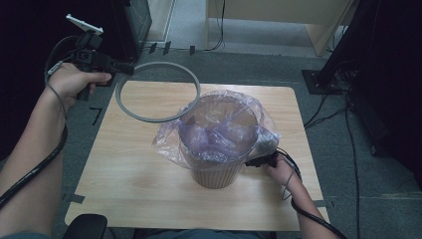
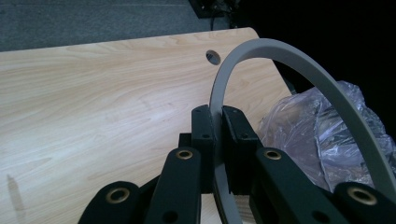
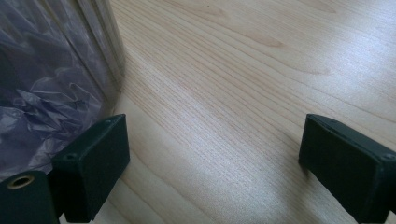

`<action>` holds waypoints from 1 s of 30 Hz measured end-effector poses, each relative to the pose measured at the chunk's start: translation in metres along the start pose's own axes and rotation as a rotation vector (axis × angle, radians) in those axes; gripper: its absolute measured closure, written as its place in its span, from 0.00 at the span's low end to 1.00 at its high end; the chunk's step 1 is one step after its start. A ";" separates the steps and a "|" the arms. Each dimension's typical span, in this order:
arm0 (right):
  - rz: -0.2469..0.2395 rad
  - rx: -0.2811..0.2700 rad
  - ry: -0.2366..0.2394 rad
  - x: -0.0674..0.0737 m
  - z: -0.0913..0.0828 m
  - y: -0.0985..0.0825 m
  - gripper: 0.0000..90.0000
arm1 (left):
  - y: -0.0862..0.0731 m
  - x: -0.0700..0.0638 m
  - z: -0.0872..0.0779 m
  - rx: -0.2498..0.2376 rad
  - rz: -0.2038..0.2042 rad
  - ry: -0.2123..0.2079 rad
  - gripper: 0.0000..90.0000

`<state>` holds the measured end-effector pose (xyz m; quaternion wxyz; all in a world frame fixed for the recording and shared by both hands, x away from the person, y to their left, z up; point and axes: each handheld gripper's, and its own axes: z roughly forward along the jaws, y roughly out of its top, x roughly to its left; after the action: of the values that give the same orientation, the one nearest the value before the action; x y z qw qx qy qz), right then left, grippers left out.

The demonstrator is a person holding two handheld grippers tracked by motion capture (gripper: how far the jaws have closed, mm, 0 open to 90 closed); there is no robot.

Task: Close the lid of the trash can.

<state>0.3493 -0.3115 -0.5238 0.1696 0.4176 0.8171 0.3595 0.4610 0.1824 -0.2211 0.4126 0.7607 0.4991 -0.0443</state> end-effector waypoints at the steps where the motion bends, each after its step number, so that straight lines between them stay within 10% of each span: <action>1: 0.000 0.000 0.000 0.000 0.000 0.000 0.09 | 0.000 -0.001 0.002 0.003 0.002 -0.004 0.94; 30: 0.000 0.000 0.001 0.000 0.000 0.000 0.09 | -0.002 -0.029 0.048 0.087 0.080 -0.060 0.94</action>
<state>0.3494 -0.3116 -0.5238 0.1690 0.4175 0.8171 0.3598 0.4611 0.1293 -0.2398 0.3953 0.7955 0.4534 -0.0724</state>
